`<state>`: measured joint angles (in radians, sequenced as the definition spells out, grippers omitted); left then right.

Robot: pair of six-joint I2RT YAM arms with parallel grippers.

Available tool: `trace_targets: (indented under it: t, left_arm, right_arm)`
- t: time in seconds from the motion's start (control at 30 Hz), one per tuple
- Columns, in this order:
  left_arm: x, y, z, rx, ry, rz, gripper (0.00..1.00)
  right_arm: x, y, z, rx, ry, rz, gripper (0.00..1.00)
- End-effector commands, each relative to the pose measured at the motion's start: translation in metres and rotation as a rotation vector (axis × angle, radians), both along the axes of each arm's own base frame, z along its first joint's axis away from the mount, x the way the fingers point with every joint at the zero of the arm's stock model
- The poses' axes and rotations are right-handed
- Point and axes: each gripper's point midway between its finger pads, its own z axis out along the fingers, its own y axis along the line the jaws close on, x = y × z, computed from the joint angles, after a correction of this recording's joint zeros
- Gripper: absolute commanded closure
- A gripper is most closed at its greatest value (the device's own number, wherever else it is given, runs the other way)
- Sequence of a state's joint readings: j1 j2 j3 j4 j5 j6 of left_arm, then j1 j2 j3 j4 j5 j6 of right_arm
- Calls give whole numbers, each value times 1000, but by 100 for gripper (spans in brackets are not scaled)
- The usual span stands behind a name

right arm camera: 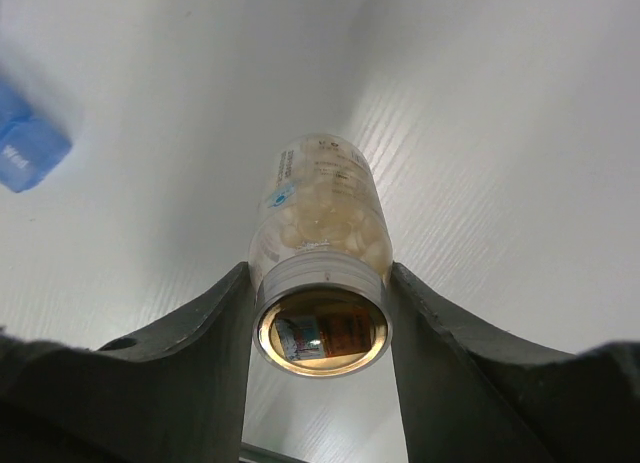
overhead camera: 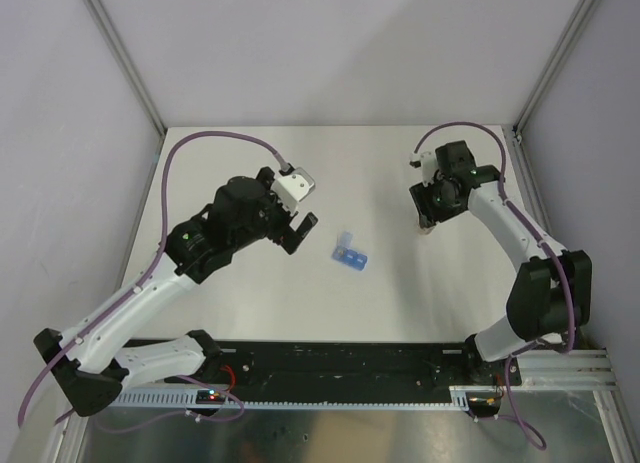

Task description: Sort the pills into containers

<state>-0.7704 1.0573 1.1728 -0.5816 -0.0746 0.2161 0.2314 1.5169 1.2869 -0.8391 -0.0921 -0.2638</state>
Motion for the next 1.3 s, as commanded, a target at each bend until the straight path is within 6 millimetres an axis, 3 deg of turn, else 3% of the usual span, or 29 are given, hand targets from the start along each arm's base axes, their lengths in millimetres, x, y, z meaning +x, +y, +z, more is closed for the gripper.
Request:
trace_targets:
  t: [0.0,0.27,0.67,0.8,1.0,1.1,1.27]
  left_arm:
    - [-2,4,11,-58,-13,5,0]
    - [-1,6,8,-51,-1,12,0]
    - [-1,5,3,-39,9,0,0]
    - [-1,6,3,-37,6,-2,0]
    - [-2,7,1,-32,7,-6,0]
    - [-3,7,0,-32,7,-8,0]
    - [-4,9,2,-35,2,-9,0]
  right_arm:
    - [16,-7,-16,-57,-22,-25,100]
    - [24,3,-53,-77,39,-2,100]
    - [40,10,-70,-66,83,25,95]
    - [42,11,-72,-68,99,27,80]
    - [46,11,-68,-65,93,22,47]
    - [50,13,-55,-57,64,23,34]
    - [55,16,-28,-35,2,28,23]
